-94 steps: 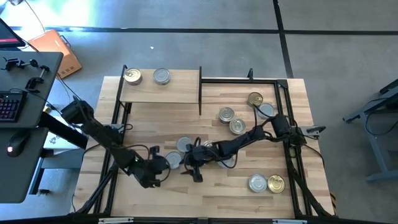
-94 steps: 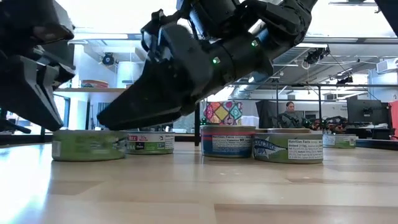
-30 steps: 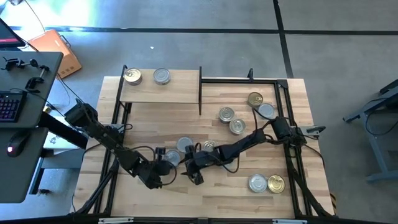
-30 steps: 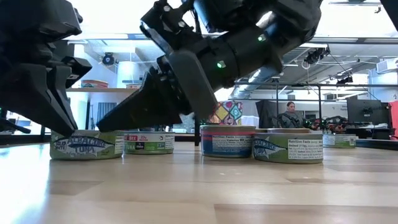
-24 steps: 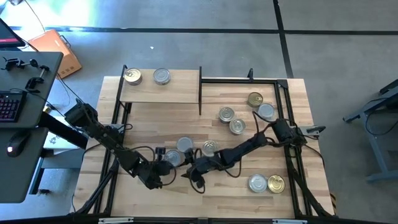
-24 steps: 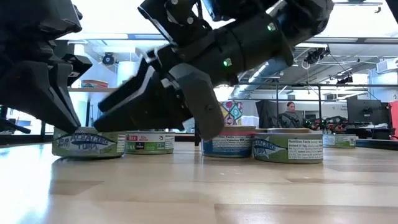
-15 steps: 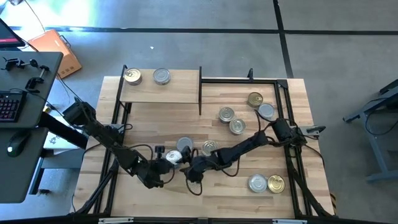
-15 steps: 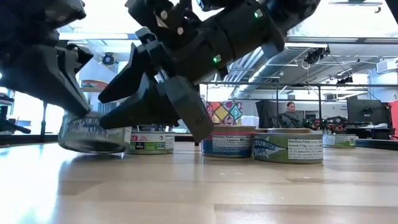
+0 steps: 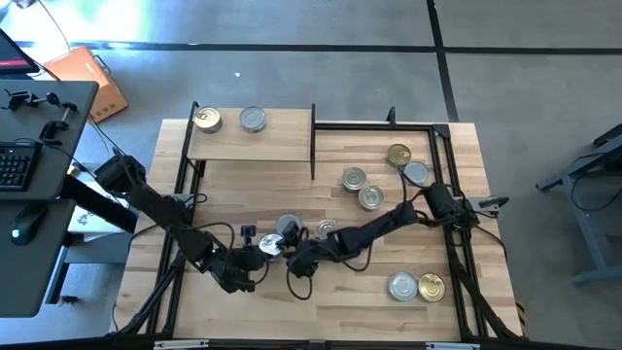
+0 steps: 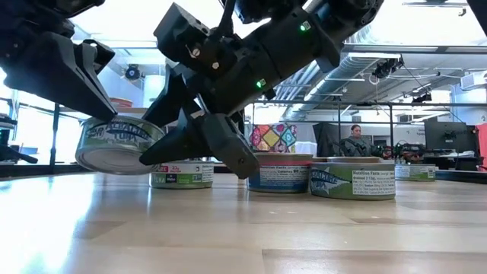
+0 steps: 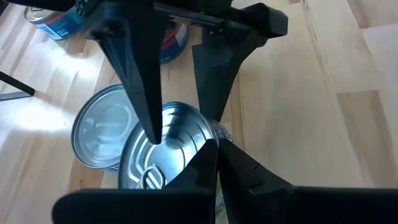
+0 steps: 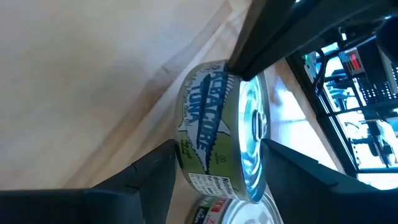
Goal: Stack canned seafood by type on shelf
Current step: Put the green blue tuna can on the shelf
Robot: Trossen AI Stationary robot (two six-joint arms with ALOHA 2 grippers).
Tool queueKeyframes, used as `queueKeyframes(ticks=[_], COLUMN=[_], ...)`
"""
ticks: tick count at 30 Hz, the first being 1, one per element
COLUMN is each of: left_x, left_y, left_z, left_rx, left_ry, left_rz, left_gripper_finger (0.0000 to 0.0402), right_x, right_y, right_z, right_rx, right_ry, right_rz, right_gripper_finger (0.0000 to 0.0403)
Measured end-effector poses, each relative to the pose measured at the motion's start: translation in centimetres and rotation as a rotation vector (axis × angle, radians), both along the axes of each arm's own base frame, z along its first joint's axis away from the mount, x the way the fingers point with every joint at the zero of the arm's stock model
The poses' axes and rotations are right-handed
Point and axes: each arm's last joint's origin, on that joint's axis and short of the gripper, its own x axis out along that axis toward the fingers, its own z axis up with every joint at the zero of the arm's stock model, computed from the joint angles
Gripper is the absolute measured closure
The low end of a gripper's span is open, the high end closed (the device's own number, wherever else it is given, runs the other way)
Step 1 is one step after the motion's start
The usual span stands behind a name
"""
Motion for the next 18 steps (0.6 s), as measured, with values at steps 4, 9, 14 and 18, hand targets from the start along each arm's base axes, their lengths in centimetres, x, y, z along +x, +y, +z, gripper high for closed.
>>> queueKeyframes(ticks=[4,9,14,18], left_x=[0.02,0.05,0.04,0.04], left_y=[0.00,0.03,0.06,0.06], left_z=[0.02,0.11,0.11,0.12], left_rx=[0.006,0.021,0.028,0.028], left_ry=[-0.002,-0.019,-0.022,-0.019], left_rz=[-0.003,0.011,0.015,0.014], left_gripper_finger=[0.0401,0.0401,0.0401,0.0401], right_x=[0.05,0.01,-0.01,-0.11], right_y=[-0.14,-0.05,-0.02,0.39], right_z=[0.03,-0.04,-0.11,-0.10], right_rx=[0.021,0.047,0.076,0.092], right_ry=[-0.008,-0.008,-0.009,-0.015], right_rz=[-0.020,-0.028,-0.041,-0.049], right_gripper_finger=[0.0192,0.0252,0.0291,0.0291])
